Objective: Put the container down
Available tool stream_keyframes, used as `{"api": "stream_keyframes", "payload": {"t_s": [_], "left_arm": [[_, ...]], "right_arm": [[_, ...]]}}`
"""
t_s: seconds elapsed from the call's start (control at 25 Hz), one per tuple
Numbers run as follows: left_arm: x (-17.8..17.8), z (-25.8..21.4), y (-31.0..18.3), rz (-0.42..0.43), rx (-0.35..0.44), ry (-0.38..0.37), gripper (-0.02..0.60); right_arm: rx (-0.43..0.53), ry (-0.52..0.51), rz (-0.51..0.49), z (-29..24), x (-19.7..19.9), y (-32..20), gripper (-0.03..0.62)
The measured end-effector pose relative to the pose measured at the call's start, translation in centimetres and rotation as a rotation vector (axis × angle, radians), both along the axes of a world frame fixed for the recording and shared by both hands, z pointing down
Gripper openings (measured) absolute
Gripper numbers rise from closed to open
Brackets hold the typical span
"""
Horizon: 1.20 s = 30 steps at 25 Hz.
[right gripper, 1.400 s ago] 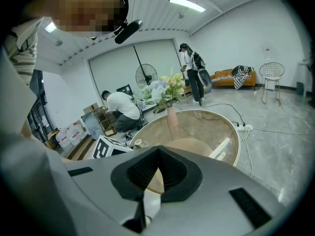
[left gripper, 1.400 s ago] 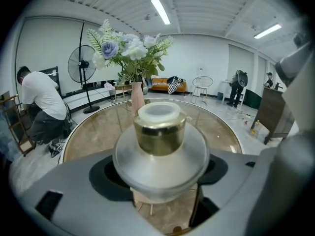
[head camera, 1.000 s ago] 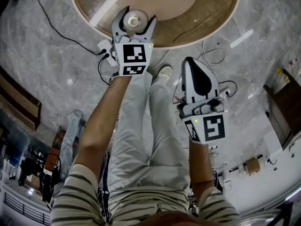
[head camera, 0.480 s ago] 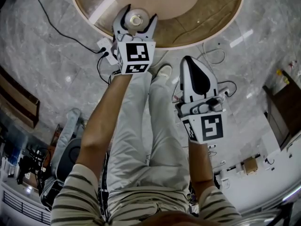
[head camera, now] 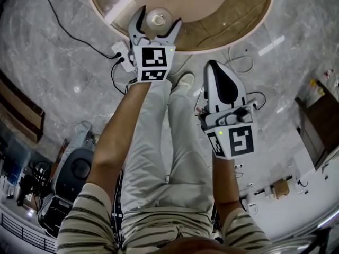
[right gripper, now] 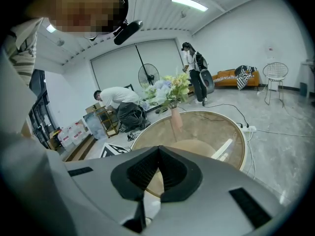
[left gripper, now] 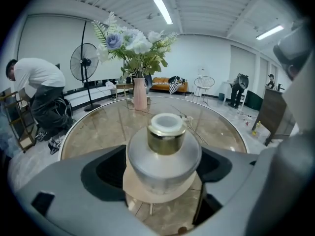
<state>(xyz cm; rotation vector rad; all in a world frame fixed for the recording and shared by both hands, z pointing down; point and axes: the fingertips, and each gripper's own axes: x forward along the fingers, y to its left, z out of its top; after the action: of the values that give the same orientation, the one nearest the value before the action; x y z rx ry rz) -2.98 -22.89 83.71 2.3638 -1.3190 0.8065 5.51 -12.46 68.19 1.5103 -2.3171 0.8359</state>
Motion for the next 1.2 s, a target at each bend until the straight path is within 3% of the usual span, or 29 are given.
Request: {"api": "stream_keyframes", "payload": {"t_s": [0.36,0.8,1.0,1.2], "left_arm": [[-0.8,-5.8,2.1,-0.042,0.033,0.023,0.402],[-1.4,-18.4,5.6,-0.121,0.074,0.106,0.291],[-1.1,-25.1,8.1,-0.123,0.099,0.154,0.176],[-0.9,-32.6,9.4,-0.131,0.175,0.18,0.054]], "right_arm": [[0.042,0.006,0.014,-4.0,0.4,1.4,0.008],[0.115,-0.007,-0.003,-12.9,0.9,4.0,0.008],[0.124,0.015,-0.014,-17.3,1.2,6.5,0.008],[0.186,0.017,-0.033,-22.7,1.6,6.6,0.008]]}}
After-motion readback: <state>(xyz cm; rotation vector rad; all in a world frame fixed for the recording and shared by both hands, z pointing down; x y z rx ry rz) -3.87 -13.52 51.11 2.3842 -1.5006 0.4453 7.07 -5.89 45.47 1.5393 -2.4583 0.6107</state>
